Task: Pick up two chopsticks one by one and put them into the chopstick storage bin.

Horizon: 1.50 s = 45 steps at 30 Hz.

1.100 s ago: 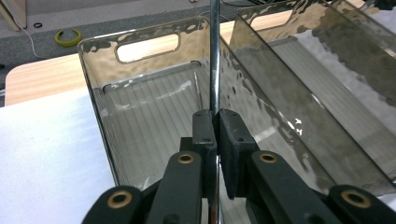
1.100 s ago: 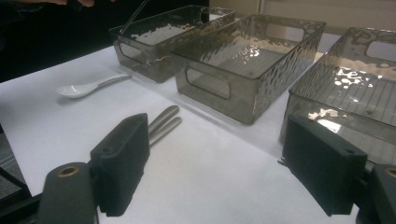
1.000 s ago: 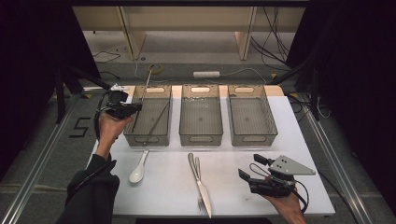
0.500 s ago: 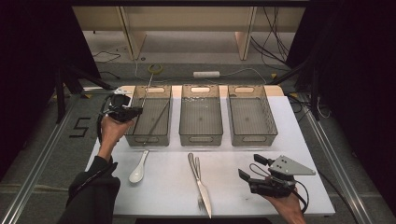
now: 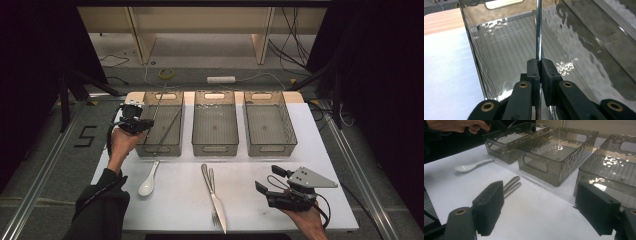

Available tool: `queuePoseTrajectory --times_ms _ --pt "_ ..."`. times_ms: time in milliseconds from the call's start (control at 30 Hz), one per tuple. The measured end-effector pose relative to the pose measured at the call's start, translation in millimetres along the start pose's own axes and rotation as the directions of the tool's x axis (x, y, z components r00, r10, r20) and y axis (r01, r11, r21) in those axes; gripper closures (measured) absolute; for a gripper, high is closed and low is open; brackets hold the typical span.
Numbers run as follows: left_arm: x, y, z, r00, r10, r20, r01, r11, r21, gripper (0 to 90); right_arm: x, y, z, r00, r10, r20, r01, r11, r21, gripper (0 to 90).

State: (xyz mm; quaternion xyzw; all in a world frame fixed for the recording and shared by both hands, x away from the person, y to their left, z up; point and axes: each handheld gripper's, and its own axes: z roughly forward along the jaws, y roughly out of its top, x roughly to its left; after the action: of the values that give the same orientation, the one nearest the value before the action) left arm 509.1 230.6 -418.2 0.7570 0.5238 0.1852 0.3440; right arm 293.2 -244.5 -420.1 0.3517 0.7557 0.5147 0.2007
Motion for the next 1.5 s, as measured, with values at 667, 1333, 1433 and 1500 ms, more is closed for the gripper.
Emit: queuePoseTrajectory --times_ms 667,1333,1433,1500 --pt "-4.5 0.5 3.6 0.9999 0.006 -0.014 -0.005 0.9992 0.039 77.4 0.2 0.0 -0.3 1.0 -0.002 0.001 0.002 1.0 0.001 24.1" --pt "-28.4 1.2 -40.8 0.9988 0.018 0.046 -0.023 0.9921 0.123 28.6 0.3 -0.1 -0.7 1.0 -0.005 0.001 0.005 1.0 -0.001 24.1" --pt "-34.5 -1.2 -45.3 0.9982 0.032 0.05 -0.039 0.9901 0.135 26.4 0.3 -0.1 -0.8 1.0 -0.006 0.002 0.006 1.0 0.0 24.1" --pt "-39.0 -2.8 -47.8 0.9977 0.042 0.053 -0.049 0.9885 0.143 25.2 0.3 -0.1 -0.8 1.0 -0.005 0.001 0.005 1.0 0.0 24.1"
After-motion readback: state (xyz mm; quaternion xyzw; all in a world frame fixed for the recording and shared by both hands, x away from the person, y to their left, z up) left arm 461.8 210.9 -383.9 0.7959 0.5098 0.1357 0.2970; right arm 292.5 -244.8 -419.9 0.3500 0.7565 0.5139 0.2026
